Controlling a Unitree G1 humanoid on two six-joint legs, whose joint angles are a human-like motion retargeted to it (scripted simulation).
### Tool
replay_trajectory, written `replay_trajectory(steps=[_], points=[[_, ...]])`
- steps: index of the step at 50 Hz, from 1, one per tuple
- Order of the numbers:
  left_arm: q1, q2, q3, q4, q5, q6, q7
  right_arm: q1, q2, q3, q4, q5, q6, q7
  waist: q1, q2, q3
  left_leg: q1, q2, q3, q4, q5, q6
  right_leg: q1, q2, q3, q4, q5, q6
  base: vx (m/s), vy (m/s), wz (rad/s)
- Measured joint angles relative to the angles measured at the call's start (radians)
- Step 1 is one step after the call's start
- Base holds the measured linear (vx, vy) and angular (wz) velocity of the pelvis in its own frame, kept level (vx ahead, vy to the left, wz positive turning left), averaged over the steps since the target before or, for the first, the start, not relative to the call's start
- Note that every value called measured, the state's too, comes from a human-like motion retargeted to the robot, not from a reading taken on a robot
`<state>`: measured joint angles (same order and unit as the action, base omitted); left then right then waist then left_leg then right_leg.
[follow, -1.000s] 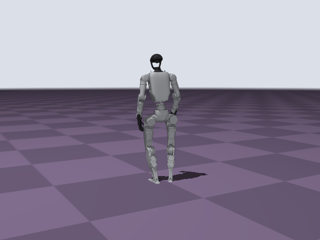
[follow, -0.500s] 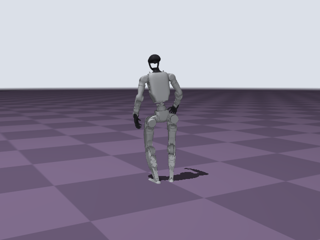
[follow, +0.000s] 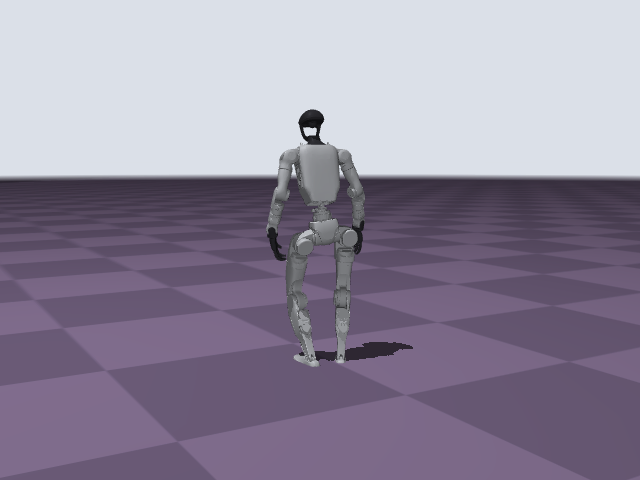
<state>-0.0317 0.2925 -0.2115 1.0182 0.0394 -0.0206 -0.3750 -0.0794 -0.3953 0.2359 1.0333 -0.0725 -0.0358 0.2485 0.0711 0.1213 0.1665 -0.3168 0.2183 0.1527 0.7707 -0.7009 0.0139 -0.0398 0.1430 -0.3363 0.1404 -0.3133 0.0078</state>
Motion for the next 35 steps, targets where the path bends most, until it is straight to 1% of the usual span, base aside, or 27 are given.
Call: replay_trajectory(steps=[3, 7, 10, 12, 13, 15, 16, 17, 18, 20, 22, 23, 25, 28, 30, 33, 35], points=[[0.01, -0.019, 0.002, 0.037, -0.016, 0.009, -0.027, -0.016, 0.021, 0.011, 0.008, 0.021, 0.0, 0.005, -0.025, 0.011, -0.009, 0.004, -0.004, 0.017, -0.009, -0.008, 0.007, -0.035, -0.016, 0.016, 0.061, -0.028, -0.005, 0.05, 0.06, -0.17], [0.009, -0.015, -0.004, 0.044, -0.033, 0.008, -0.051, -0.041, 0.03, 0.024, -0.007, 0.048, -0.005, -0.003, -0.065, 0.017, -0.015, 0.018, -0.019, 0.041, -0.02, -0.022, 0.022, -0.096, -0.049, 0.04, 0.191, -0.089, -0.013, 0.06, 0.09, -0.19], [0.009, 0.018, -0.008, -0.018, -0.048, -0.006, -0.067, -0.062, 0.007, 0.021, -0.06, 0.068, -0.021, -0.026, -0.101, 0.009, -0.01, 0.033, -0.041, 0.062, -0.023, -0.038, 0.037, -0.153, -0.088, 0.059, 0.329, -0.153, -0.017, 0.07, 0.1, -0.11], [0.012, 0.073, -0.008, -0.119, -0.059, -0.029, -0.076, -0.071, -0.036, 0.005, -0.142, 0.078, -0.044, -0.056, -0.131, -0.006, -0.001, 0.045, -0.064, 0.073, -0.02, -0.05, 0.049, -0.197, -0.123, 0.078, 0.451, -0.198, -0.019, 0.06, 0.11, 0.08], [0.013, 0.111, -0.005, -0.188, -0.064, -0.043, -0.081, -0.073, -0.067, -0.007, -0.198, 0.083, -0.059, -0.073, -0.148, -0.017, 0.005, 0.052, -0.078, 0.077, -0.017, -0.056, 0.054, -0.22, -0.14, 0.095, 0.521, -0.221, -0.019, 0.06, 0.11, 0.29], [0.024, 0.225, 0.023, -0.385, -0.087, -0.068, -0.099, -0.06, -0.153, -0.056, -0.369, 0.094, -0.085, -0.1, -0.187, -0.061, 0.024, 0.079, -0.139, 0.082, -0.036, -0.061, 0.069, -0.279, -0.192, 0.153, 0.698, -0.274, -0.01, 0.08, 0.1, 0.55], [0.047, 0.306, 0.062, -0.523, -0.108, -0.059, -0.113, -0.028, -0.201, -0.105, -0.502, 0.101, -0.08, -0.101, -0.213, -0.124, 0.028, 0.115, -0.214, 0.088, -0.095, -0.036, 0.083, -0.317, -0.258, 0.186, 0.808, -0.296, 0.003, 0.08, 0.08, 0.73], [0.059, 0.379, 0.095, -0.635, -0.123, -0.06, -0.118, -0.005, -0.249, -0.147, -0.614, 0.106, -0.084, -0.106, -0.235, -0.172, 0.031, 0.141, -0.268, 0.091, -0.128, -0.022, 0.091, -0.348, -0.304, 0.211, 0.902, -0.314, 0.011, 0.06, 0.06, 0.66], [0.05, 0.433, 0.115, -0.696, -0.129, -0.083, -0.107, 0.0, -0.296, -0.174, -0.682, 0.11, -0.107, -0.118, -0.251, -0.19, 0.03, 0.145, -0.277, 0.087, -0.109, -0.031, 0.089, -0.363, -0.311, 0.221, 0.965, -0.325, 0.011, 0.06, 0.05, 0.47], [0.04, 0.583, 0.216, -0.879, -0.183, -0.095, -0.082, 0.05, -0.401, -0.316, -0.915, 0.154, -0.115, -0.128, -0.277, -0.233, 0.045, 0.175, -0.318, 0.077, -0.149, -0.023, 0.091, -0.428, -0.35, 0.227, 1.085, -0.328, 0.004, 0.08, 0.04, 0.31], [0.002, 0.67, 0.258, -0.944, -0.199, -0.123, -0.031, 0.051, -0.492, -0.391, -1.017, 0.173, -0.144, -0.151, -0.303, -0.261, 0.045, 0.185, -0.316, 0.074, -0.105, -0.045, 0.085, -0.482, -0.367, 0.22, 1.154, -0.32, 0.002, 0.09, 0.02, 0.22], [-0.03, 0.713, 0.284, -0.974, -0.219, -0.13, 0.005, 0.052, -0.538, -0.451, -1.076, 0.195, -0.15, -0.163, -0.317, -0.263, 0.056, 0.188, -0.311, 0.066, -0.101, -0.052, 0.084, -0.521, -0.362, 0.213, 1.164, -0.313, 0.004, 0.11, 0.01, 0.25], [-0.101, 0.754, 0.301, -1.0, -0.246, -0.137, 0.059, 0.052, -0.609, -0.543, -1.149, 0.222, -0.151, -0.184, -0.339, -0.267, 0.071, 0.188, -0.298, 0.054, -0.077, -0.071, 0.08, -0.593, -0.344, 0.2, 1.134, -0.298, 0.017, 0.12, -0.01, 0.31], [-0.245, 0.713, 0.249, -0.959, -0.283, -0.137, 0.139, 0.072, -0.651, -0.646, -1.164, 0.243, -0.127, -0.196, -0.353, -0.241, 0.09, 0.175, -0.278, 0.029, -0.065, -0.081, 0.075, -0.67, -0.291, 0.184, 0.973, -0.231, 0.055, 0.13, -0.03, 0.36], [-0.302, 0.641, 0.213, -0.91, -0.319, -0.129, 0.161, 0.101, -0.624, -0.672, -1.145, 0.26, -0.107, -0.191, -0.351, -0.221, 0.095, 0.166, -0.264, 0.014, -0.058, -0.081, 0.072, -0.687, -0.256, 0.178, 0.877, -0.168, 0.076, 0.16, -0.04, 0.33], [-0.311, 0.489, 0.163, -0.791, -0.371, -0.099, 0.138, 0.145, -0.513, -0.607, -1.064, 0.28, -0.073, -0.149, -0.335, -0.182, 0.09, 0.171, -0.238, 0.002, -0.06, -0.067, 0.062, -0.652, -0.213, 0.154, 0.786, -0.082, 0.084, 0.2, -0.05, 0.27], [-0.296, 0.377, 0.122, -0.666, -0.392, -0.069, 0.104, 0.155, -0.419, -0.5, -0.942, 0.273, -0.043, -0.113, -0.322, -0.161, 0.074, 0.183, -0.224, 0.003, -0.071, -0.045, 0.053, -0.613, -0.195, 0.138, 0.741, -0.071, 0.071, 0.22, -0.06, 0.25]])
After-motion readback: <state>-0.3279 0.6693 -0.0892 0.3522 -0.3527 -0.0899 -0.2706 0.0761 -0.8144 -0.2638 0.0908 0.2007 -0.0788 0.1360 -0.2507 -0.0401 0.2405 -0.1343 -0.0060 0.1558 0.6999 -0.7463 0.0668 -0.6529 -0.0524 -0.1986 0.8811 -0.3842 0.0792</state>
